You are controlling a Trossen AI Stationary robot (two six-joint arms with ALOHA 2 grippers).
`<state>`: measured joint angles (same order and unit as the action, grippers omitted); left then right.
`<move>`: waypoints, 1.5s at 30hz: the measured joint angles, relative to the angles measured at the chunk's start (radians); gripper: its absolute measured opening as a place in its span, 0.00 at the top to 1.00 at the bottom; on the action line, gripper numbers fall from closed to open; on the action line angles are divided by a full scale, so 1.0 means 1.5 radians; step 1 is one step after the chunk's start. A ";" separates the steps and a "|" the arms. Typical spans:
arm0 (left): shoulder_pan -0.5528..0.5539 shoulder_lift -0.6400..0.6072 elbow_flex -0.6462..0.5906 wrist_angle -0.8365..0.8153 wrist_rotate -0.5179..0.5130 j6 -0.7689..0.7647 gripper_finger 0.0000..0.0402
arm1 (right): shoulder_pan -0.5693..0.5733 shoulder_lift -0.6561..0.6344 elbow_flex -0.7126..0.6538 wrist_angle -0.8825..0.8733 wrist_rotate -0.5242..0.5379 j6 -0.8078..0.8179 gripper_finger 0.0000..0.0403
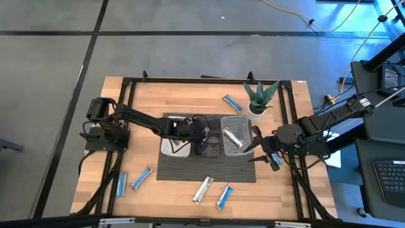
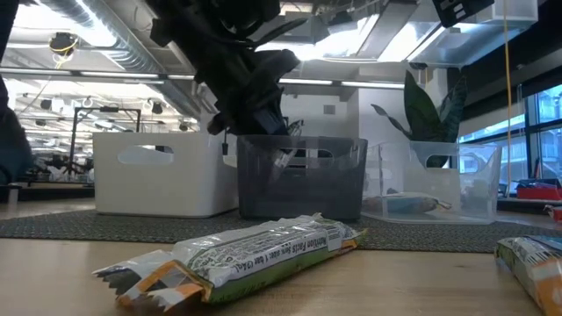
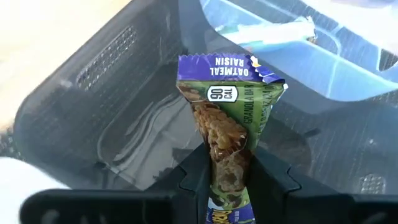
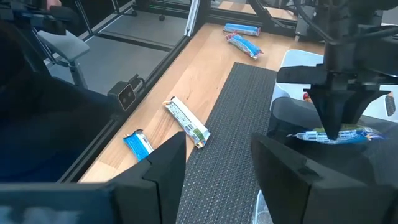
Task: Pick and place Granola Bars by type
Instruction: Put the blue granola bar into the black bin
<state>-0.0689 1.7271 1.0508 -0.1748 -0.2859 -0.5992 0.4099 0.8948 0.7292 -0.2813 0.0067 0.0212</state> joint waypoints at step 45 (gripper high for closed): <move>-0.133 -0.362 -0.088 -0.034 0.067 0.266 0.60 | -0.001 0.000 0.000 0.082 0.000 -0.090 0.55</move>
<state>-0.2681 1.1844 0.9183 -0.2256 -0.1852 -0.2009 0.4088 0.8944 0.7292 -0.1582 0.0067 -0.1135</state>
